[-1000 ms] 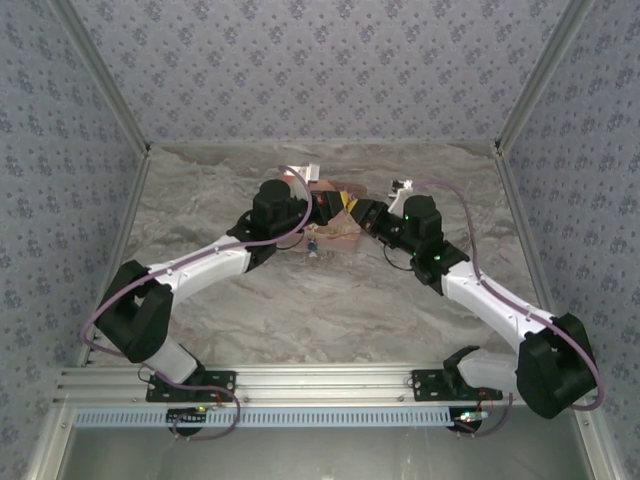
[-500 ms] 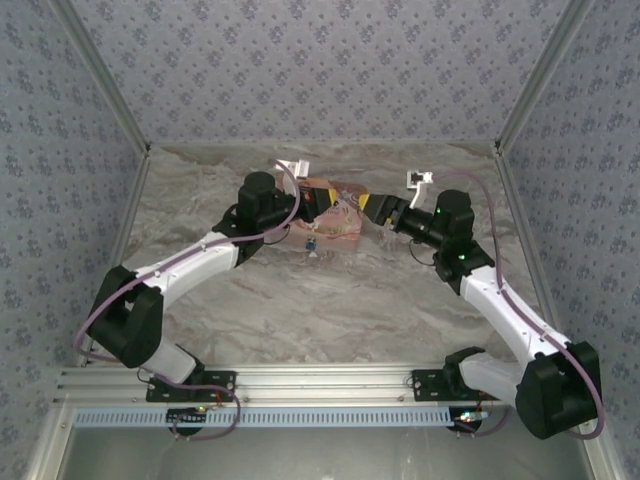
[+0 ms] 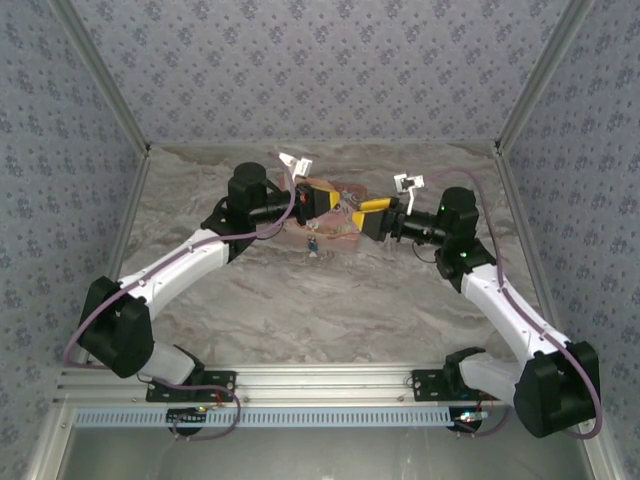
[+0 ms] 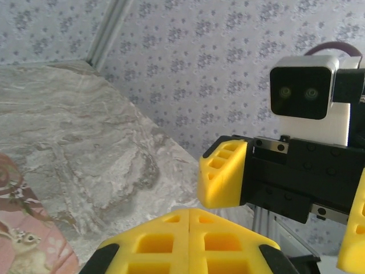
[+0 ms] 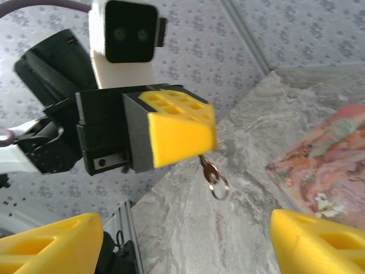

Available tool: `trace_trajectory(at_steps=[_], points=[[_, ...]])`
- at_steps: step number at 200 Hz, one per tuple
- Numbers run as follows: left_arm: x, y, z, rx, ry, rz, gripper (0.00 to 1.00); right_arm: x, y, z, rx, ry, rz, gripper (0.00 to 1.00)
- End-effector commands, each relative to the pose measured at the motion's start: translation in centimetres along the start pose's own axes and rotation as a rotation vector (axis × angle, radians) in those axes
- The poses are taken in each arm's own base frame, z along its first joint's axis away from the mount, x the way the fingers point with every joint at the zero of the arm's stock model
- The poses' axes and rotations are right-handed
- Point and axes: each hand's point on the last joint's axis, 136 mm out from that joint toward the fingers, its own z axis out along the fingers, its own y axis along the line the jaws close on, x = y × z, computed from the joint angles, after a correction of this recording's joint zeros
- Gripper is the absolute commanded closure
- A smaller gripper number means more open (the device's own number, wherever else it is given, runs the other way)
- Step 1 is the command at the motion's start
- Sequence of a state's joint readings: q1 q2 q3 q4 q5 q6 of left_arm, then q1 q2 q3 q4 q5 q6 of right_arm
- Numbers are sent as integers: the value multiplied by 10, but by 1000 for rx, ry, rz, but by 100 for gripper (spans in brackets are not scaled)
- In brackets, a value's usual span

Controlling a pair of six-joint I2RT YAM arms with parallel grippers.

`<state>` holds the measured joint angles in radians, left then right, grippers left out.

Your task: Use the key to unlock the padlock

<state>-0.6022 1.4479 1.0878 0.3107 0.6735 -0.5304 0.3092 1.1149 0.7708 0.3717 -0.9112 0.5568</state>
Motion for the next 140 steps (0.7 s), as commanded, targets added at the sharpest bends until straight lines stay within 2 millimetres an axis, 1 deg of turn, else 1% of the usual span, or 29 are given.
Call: trace_trajectory(at_steps=[1, 26, 55, 98, 140], points=[[-17, -31, -7, 104, -21, 74, 100, -8, 23, 8, -108, 6, -93, 25], [-17, -35, -8, 121, -19, 75, 100, -6, 24, 16, -126, 25, -100, 31], [-18, -39, -9, 135, -20, 80, 100, -4, 18, 21, -114, 36, -89, 37], [-16, -37, -9, 134, -12, 75, 100, -2, 13, 31, -117, 50, -73, 42], [-17, -38, -9, 131, -10, 82, 100, -2, 9, 35, -112, 51, -59, 53]])
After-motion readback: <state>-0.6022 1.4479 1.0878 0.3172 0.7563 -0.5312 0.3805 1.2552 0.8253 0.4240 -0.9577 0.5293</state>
